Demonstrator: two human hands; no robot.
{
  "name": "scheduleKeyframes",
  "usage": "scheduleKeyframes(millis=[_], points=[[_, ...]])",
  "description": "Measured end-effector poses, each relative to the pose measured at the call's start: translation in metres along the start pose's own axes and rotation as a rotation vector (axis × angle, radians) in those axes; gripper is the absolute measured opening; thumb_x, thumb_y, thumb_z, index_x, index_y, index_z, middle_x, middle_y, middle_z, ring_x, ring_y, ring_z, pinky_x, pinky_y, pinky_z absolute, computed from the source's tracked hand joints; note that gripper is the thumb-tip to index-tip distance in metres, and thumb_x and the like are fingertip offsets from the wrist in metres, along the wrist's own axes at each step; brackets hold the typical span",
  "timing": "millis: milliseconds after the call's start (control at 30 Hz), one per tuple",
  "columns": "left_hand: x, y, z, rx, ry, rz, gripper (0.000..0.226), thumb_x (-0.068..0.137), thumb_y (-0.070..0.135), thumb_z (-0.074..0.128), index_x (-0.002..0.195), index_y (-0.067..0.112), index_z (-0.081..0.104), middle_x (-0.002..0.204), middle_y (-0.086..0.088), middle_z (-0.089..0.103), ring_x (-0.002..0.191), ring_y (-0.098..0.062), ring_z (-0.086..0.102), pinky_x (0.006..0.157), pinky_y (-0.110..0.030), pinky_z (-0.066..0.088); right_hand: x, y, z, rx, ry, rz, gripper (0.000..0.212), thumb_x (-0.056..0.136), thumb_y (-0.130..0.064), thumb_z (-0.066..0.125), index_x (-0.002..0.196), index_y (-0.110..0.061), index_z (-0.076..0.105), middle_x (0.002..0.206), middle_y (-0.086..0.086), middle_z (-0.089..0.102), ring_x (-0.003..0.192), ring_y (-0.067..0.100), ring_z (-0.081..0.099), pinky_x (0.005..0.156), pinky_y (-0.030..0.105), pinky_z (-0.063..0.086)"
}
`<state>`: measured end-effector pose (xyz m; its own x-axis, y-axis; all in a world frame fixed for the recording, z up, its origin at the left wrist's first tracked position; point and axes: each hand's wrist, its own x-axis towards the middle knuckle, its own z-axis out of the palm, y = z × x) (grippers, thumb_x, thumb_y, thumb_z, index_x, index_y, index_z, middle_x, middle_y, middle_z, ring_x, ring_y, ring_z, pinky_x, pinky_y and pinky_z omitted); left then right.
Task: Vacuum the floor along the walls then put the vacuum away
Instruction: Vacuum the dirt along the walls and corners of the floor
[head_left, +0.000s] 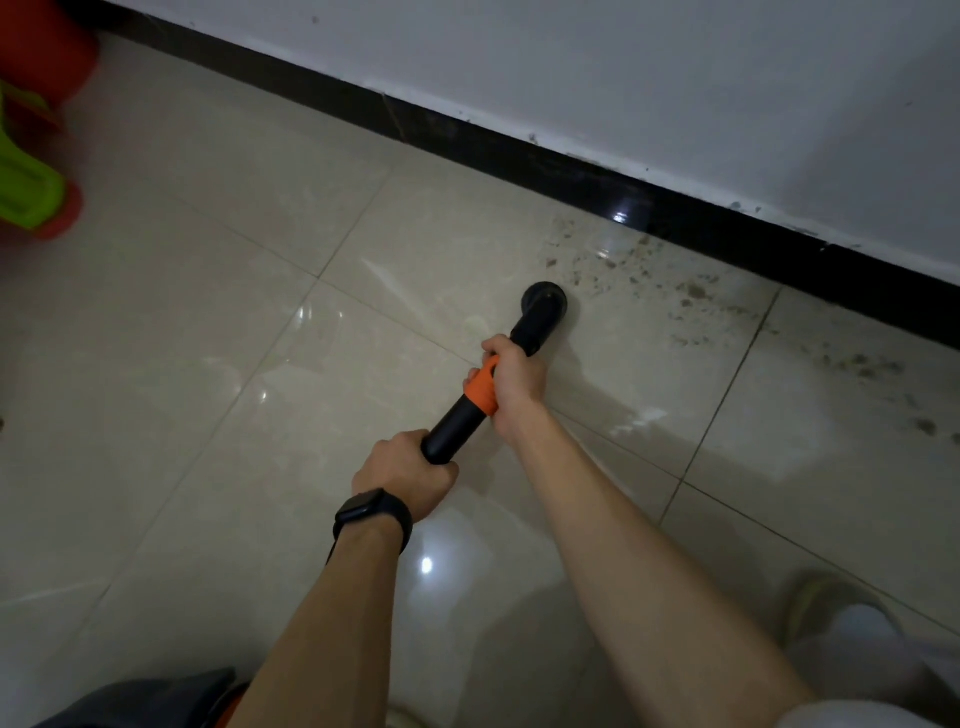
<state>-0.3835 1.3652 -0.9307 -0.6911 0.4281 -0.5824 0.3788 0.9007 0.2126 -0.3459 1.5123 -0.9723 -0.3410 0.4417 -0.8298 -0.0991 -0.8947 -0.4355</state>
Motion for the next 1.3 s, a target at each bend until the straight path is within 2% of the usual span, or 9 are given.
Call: scheduleKeyframes(millis=[233,700,867,1033,1200,1300], points=[[0.017,0.013,0.008,-0.062,0.038,-0.027,0.012,0.073,0.034,0.066,0.076,0.032,0.054,0.069,0.005,0.062,0.060,-0.015,0.061,0.052,-0.023,0.043,0.019,-0.016,0.011,-0.061,-0.035,-0.032,0.015,0.083,-0.004,0.066,0.074,-0.010,0.056,0.052,-0.002,0.053,0.041,0.017,0.052,0.049,0.029,0.052],[0.050,0.032,0.018,-0.121,0.066,-0.024,0.010,0.068,0.036,0.059,0.076,0.031,0.057,0.067,0.006,0.062,0.057,-0.016,0.060,0.051,-0.024,0.041,0.056,-0.036,0.018,-0.124,-0.036,-0.089,0.010,0.082,-0.008,0.067,0.081,-0.010,0.058,0.051,-0.005,0.056,0.040,0.014,0.054,0.048,0.028,0.050],[0.064,0.051,0.020,-0.124,0.076,0.003,0.011,0.066,0.037,0.058,0.076,0.033,0.055,0.068,0.006,0.062,0.059,-0.016,0.060,0.055,-0.026,0.047,0.069,-0.056,0.015,-0.135,-0.025,-0.127,0.010,0.080,-0.008,0.068,0.079,-0.011,0.059,0.053,-0.003,0.057,0.041,0.017,0.054,0.050,0.029,0.051],[0.077,0.074,0.019,-0.146,0.096,0.017,0.010,0.066,0.037,0.057,0.073,0.035,0.051,0.068,0.006,0.061,0.058,-0.016,0.058,0.053,-0.025,0.044,0.083,-0.079,0.017,-0.168,-0.039,-0.161,0.009,0.078,-0.010,0.068,0.079,-0.010,0.059,0.054,-0.002,0.058,0.042,0.016,0.055,0.051,0.030,0.052],[0.087,0.082,0.014,-0.205,0.091,0.002,0.011,0.066,0.032,0.057,0.077,0.031,0.056,0.069,0.003,0.063,0.060,-0.019,0.061,0.055,-0.028,0.049,0.094,-0.088,0.030,-0.223,-0.025,-0.166,0.009,0.077,-0.011,0.067,0.078,-0.011,0.058,0.053,-0.002,0.058,0.041,0.018,0.056,0.054,0.032,0.052],[0.092,0.080,0.007,-0.255,0.087,-0.013,0.010,0.068,0.030,0.061,0.078,0.031,0.058,0.068,0.003,0.063,0.059,-0.018,0.061,0.051,-0.024,0.043,0.099,-0.089,0.043,-0.260,0.003,-0.178,0.011,0.077,-0.011,0.066,0.079,-0.011,0.056,0.050,-0.003,0.057,0.039,0.019,0.057,0.053,0.032,0.052]])
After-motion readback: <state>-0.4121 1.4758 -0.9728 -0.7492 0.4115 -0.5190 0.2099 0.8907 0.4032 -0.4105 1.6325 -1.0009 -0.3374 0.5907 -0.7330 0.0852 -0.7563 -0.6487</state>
